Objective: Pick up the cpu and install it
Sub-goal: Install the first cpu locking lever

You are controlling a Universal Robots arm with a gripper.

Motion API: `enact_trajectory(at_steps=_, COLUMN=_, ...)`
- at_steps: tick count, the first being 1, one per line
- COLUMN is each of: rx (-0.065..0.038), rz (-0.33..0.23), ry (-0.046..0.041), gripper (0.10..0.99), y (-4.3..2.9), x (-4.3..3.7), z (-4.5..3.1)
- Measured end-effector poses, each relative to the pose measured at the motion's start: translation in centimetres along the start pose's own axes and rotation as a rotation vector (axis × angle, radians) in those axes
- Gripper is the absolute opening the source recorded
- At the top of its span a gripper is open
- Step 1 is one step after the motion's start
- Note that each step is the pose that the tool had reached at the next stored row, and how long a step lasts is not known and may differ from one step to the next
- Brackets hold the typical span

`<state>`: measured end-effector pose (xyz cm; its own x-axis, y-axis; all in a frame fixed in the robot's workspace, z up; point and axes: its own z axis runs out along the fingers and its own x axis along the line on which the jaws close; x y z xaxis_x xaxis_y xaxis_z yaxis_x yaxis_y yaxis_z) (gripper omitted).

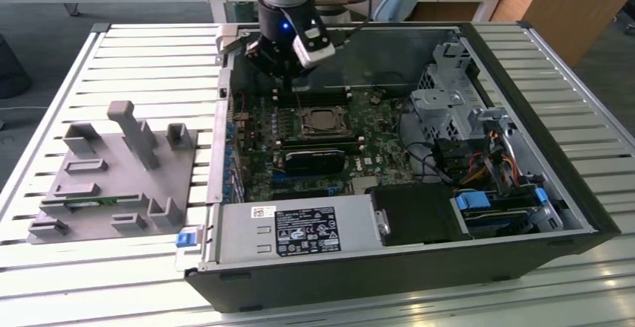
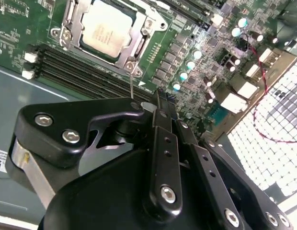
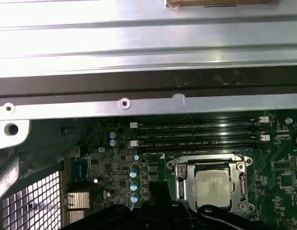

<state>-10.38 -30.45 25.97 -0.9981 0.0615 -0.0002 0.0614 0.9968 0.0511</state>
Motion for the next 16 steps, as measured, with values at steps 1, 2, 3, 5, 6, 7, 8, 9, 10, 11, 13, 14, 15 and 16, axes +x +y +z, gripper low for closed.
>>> enact_trajectory(at_steps=1, rx=0.000, rz=0.000, ry=-0.0001, gripper=0.110, y=0.22, x=0.01, z=0.05)
enact_trajectory(at_steps=2, rx=0.000, rz=0.000, ry=0.0000, gripper=0.110, y=0.47, x=0.03, z=0.08)
enact_trajectory(at_steps=3, rx=0.000, rz=0.000, ry=0.0000, gripper=0.110, y=0.72, x=0.05, z=0.12)
enact_trajectory(at_steps=5, rx=0.000, rz=0.000, ry=0.0000, gripper=0.110, y=1.00, x=0.04, z=0.18)
enact_trajectory(at_steps=6, rx=0.000, rz=0.000, ry=0.0000, gripper=0.110, y=1.02, x=0.01, z=0.18)
enact_trajectory(at_steps=7, rx=0.000, rz=0.000, ry=0.0000, gripper=0.110, y=1.02, x=0.01, z=0.19)
enact_trajectory(at_steps=8, rx=0.000, rz=0.000, ry=0.0001, gripper=0.110, y=1.02, x=0.01, z=0.19)
enact_trajectory(at_steps=9, rx=0.000, rz=0.000, ry=0.0000, gripper=0.110, y=1.02, x=0.01, z=0.19)
enact_trajectory(at_steps=10, rx=0.000, rz=0.000, ry=0.0000, gripper=0.110, y=1.02, x=-0.01, z=0.20)
enact_trajectory(at_steps=11, rx=0.000, rz=0.000, ry=0.0000, gripper=0.110, y=1.02, x=-0.05, z=0.21)
enact_trajectory(at_steps=13, rx=0.000, rz=0.000, ry=0.0000, gripper=0.110, y=1.03, x=-0.13, z=0.21)
enact_trajectory(at_steps=14, rx=0.000, rz=0.000, ry=0.0000, gripper=0.110, y=1.04, x=-0.20, z=0.21)
enact_trajectory(at_steps=15, rx=0.000, rz=0.000, ry=0.0000, gripper=0.110, y=1.04, x=-0.30, z=0.21)
enact_trajectory(at_steps=16, rx=0.000, rz=0.000, ry=0.0000, gripper=0.110, y=1.04, x=-0.35, z=0.21)
